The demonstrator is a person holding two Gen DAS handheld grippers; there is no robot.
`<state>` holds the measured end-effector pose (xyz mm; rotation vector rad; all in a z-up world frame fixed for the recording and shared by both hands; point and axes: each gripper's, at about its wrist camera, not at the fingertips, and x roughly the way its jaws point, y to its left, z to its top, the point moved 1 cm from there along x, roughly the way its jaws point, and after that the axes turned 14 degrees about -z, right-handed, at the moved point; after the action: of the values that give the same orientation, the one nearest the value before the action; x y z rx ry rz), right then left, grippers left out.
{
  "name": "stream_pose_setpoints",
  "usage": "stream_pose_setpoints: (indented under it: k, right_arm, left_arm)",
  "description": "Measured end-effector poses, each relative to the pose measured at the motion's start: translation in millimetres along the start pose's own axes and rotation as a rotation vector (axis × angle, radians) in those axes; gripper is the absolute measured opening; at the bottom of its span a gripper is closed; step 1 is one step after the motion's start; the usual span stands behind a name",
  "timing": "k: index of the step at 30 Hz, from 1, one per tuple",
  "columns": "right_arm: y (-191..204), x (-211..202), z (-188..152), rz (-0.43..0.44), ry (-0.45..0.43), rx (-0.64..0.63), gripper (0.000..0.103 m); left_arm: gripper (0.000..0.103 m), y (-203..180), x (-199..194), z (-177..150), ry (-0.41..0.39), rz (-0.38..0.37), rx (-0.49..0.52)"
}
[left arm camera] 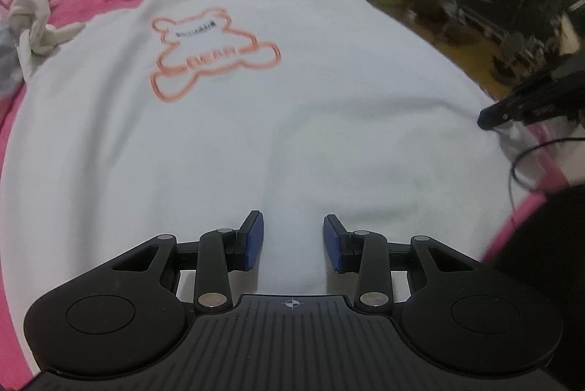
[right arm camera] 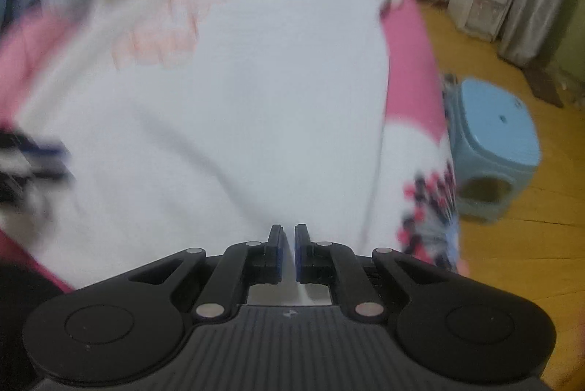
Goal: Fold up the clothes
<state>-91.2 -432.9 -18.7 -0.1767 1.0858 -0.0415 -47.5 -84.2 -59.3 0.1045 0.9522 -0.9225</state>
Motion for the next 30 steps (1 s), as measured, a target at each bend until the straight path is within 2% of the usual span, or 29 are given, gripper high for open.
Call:
stream_pose_setpoints:
  k: [3, 5, 6, 8, 10, 12, 14, 15, 17, 19, 23, 25, 26, 28, 30]
  right_arm:
    - [-11, -2, -19, 0.009, 0.046, 0.01, 0.005]
    - [-21, -14, -30, -0.015, 0.065, 0.027, 0.007]
    - [-24, -20, -35, -0.048, 0.079, 0.021, 0.007]
    - [-26, -32, -40, -0.169, 0.099, -0.032, 0.007]
    - [-26, -59, -35, -0.255, -0.015, -0.045, 0.008]
    - [-21, -92, -19, -0.332, -0.187, -0.032, 0.01]
    - [-8, -129, 3, -0.355, -0.377, -0.007, 0.016]
    - [1, -147, 14, -0.338, -0.463, 0.009, 0.019]
    - [18, -176, 35, -0.272, -0.611, 0.028, 0.023]
    - [38, -203, 54, -0.166, -0.729, 0.059, 0.028]
    - [70, -223, 91, 0.16, -0.834, 0.179, 0.031]
    - [79, -224, 103, 0.332, -0.836, 0.257, 0.032]
    - [82, -220, 110, 0.422, -0.815, 0.312, 0.039]
    - [83, -201, 123, 0.604, -0.703, 0.458, 0.044]
    - [86, -173, 131, 0.724, -0.556, 0.564, 0.044]
  left_arm:
    - [0.036, 3, -14, -18, 0.031, -0.038, -0.001]
    - [0.036, 6, -23, -28, 0.055, -0.06, -0.006]
    - [0.036, 8, -29, -31, 0.065, -0.064, -0.004]
    - [0.036, 11, -38, -34, 0.078, -0.063, 0.0]
    - [0.036, 14, -47, -34, 0.074, -0.04, 0.004]
    - [0.036, 18, -56, -32, 0.054, -0.005, 0.006]
    - [0.036, 24, -64, -30, 0.024, 0.024, -0.009]
    - [0.036, 27, -68, -28, 0.007, 0.036, -0.025]
    - [0.036, 35, -76, -26, -0.028, 0.054, -0.059]
    - [0.036, 42, -83, -24, -0.062, 0.071, -0.094]
    - [0.036, 58, -93, -20, -0.116, 0.079, -0.167]
    - [0.036, 66, -94, -18, -0.124, 0.076, -0.19]
    - [0.036, 70, -93, -18, -0.126, 0.075, -0.198]
    - [0.036, 77, -91, -17, -0.127, 0.073, -0.212]
    - [0.036, 83, -85, -16, -0.122, 0.078, -0.218]
